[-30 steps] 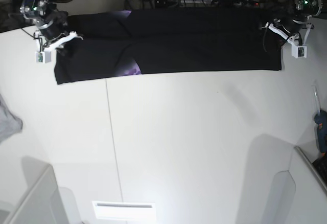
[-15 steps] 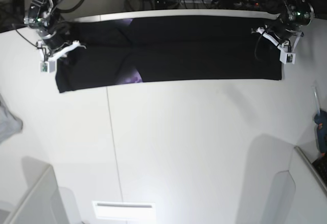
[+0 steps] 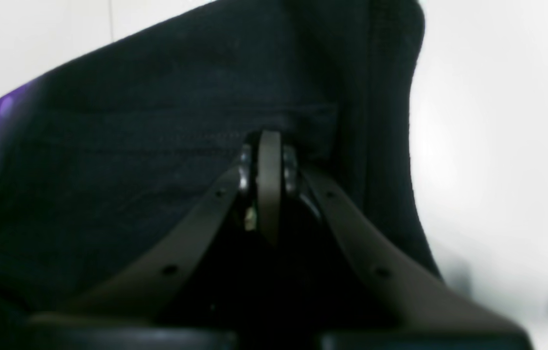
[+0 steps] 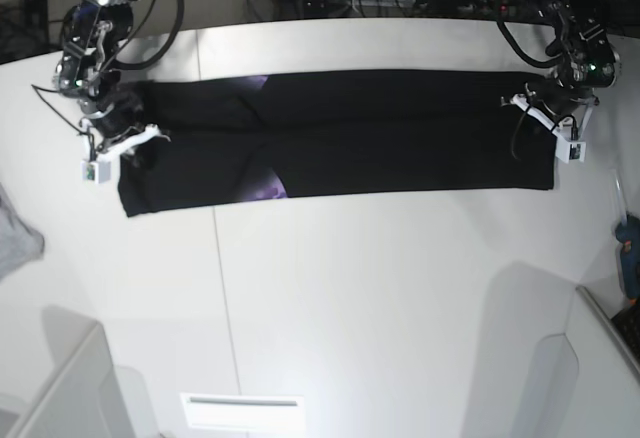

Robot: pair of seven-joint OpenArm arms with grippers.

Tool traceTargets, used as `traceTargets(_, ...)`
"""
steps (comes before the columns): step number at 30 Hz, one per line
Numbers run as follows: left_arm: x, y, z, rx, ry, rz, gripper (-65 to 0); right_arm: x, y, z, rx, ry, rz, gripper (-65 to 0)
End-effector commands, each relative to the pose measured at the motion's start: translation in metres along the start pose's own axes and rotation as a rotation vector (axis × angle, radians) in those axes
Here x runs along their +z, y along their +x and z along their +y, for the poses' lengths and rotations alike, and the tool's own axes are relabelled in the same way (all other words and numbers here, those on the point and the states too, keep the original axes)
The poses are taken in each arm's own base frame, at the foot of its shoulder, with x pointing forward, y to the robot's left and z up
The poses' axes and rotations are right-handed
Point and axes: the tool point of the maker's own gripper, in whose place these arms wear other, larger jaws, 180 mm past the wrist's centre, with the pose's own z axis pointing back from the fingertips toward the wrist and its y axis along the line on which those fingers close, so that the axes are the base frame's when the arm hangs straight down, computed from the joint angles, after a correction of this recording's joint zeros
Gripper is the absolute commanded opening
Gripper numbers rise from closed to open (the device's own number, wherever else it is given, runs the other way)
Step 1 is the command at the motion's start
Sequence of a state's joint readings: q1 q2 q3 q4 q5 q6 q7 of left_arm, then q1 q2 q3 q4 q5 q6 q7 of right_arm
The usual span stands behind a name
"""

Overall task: Fold the T-shirt properly
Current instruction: 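Pull the strip ends apart with both grippers to straighten it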

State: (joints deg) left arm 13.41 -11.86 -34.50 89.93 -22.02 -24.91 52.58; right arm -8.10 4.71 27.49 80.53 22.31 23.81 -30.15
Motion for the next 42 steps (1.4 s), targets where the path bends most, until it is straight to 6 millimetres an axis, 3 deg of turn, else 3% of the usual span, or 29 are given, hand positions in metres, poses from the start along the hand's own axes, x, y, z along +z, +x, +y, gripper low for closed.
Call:
traceTargets(1, 0.003, 0.004, 0.013, -0.015, 0.050, 0.009, -65.0, 0.000, 0.008, -0.010, 0.007, -0.042, -0.004, -65.0)
traceTargets(10, 0.016, 0.023, 0.009, -0.044, 0.055, -0.051, -65.0, 0.011, 0.025, 0.006, 0.029, -0.020, -0.069, -65.0)
traceTargets(13, 0.029, 0.031, 0.007, -0.079, 0.070, -0.067, -65.0, 0.024, 0.033, 0.014, 0.060, -0.019, -0.103, -65.0)
traceTargets(20, 0.082, 0.064, 0.025, -0.119, 0.153, -0.158, -65.0, 0.057, 0.054, 0.036, 0.143, -0.010, -0.159, -65.0)
traceTargets(23, 0.095, 0.064, 0.033, -0.108, 0.123, -0.185, -65.0, 0.071, 0.060, 0.051, 0.176, 0.034, -0.197, -65.0)
traceTargets(26, 0.103, 0.061, 0.043, -0.080, 0.121, -0.202, -65.0, 0.077, 0.057, 0.054, 0.172, 0.048, -0.200, -65.0)
traceTargets(27, 0.104, 0.058, 0.044, -0.078, 0.120, -0.198, -61.2, 0.078, 0.054, 0.054, 0.169, 0.048, -0.195, -65.0)
traceTargets(32, 0.103, 0.053, 0.045, -0.068, 0.115, -0.191, -14.2, 0.079, 0.046, 0.053, 0.166, 0.048, -0.176, -65.0)
traceTargets(34, 0.094, 0.045, 0.045, -0.074, 0.086, -0.164, -3.0, 0.080, 0.041, 0.051, 0.166, 0.046, -0.165, -65.0)
traceTargets(35, 0.087, 0.037, 0.046, -0.076, 0.067, -0.140, 0.0, 0.081, 0.040, 0.051, 0.166, 0.045, -0.162, -65.0)
traceTargets(38, 0.069, 0.024, 0.049, -0.044, 0.022, -0.108, 0.0, 0.081, 0.038, 0.051, 0.166, 0.044, -0.158, -65.0)
traceTargets(42, 0.052, 0.011, 0.051, 0.019, -0.013, -0.110, -3.6, 0.084, 0.034, 0.050, 0.169, 0.042, -0.149, -65.0)
